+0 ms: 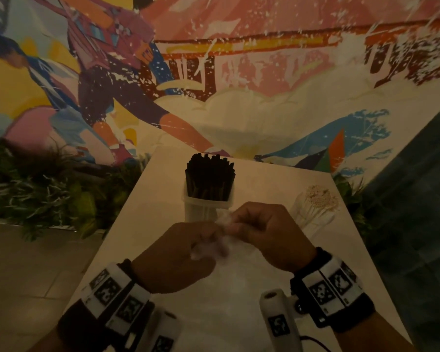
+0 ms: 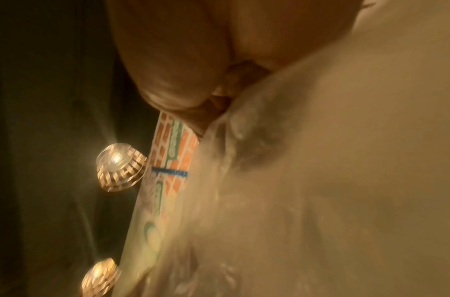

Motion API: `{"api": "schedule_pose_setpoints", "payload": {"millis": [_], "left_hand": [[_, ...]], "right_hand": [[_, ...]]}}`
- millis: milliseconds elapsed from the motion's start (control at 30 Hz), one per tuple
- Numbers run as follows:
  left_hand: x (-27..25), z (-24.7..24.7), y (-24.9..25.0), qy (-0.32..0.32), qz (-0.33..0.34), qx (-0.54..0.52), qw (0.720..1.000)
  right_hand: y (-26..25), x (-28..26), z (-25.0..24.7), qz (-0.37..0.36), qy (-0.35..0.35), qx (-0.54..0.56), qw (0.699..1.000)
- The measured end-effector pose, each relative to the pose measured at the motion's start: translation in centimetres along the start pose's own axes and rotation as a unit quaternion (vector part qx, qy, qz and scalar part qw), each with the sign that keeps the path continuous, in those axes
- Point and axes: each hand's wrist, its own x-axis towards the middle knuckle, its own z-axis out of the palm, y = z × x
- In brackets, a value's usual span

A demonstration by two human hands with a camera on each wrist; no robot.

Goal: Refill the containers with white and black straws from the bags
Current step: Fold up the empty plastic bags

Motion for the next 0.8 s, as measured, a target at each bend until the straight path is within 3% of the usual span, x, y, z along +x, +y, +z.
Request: {"api": "schedule_pose_setpoints", "payload": {"millis": [67,200,267,333,400,500,633,800], "left_hand": [[-0.8,-0.8,-0.9,-0.037,-0.061,-0.051,0.996],[-2.5,-2.5,-3.3,-0.119,-0.162,-0.017,0.979],[-2.9,-3.1,-3.9,-0.112,-0.183,-0.005,0.977],[-2.9,-3.2,-4.0,-0.04,-0.179,-0.037,0.982],[-2.8,-2.9,-4.0,0.08,-0.148,-0.102,0.98],[-2.4,-1.7,-3.6,0.205,-0.117,-0.233,0.943],[-1.3,-0.1,-3.1,0.271,-0.066,-0.232,0.932],[-0.4,0.9,-2.7,0.311,-0.049,-0.368,0.875]], "right_hand": [[0.6,-0.5,-0.7,-0.003,0.078,0.001,0.997],[1.9,-1.6,-3.0,0.013,0.218,0.05,0.974],[2.4,-1.9,-3.9,0.031,0.266,0.082,0.96],[2.8,-2.2,-4.5,0.048,0.299,0.112,0.947],[3.3,-2.6,-5.0,0.063,0.332,0.14,0.931],[3.2,-3.2,-5.6,0.07,0.372,0.191,0.906],[3.5,-3.9,-5.9,0.072,0.417,0.204,0.883],[3.9,-4.6,-6.0,0.063,0.461,0.223,0.857]]}}
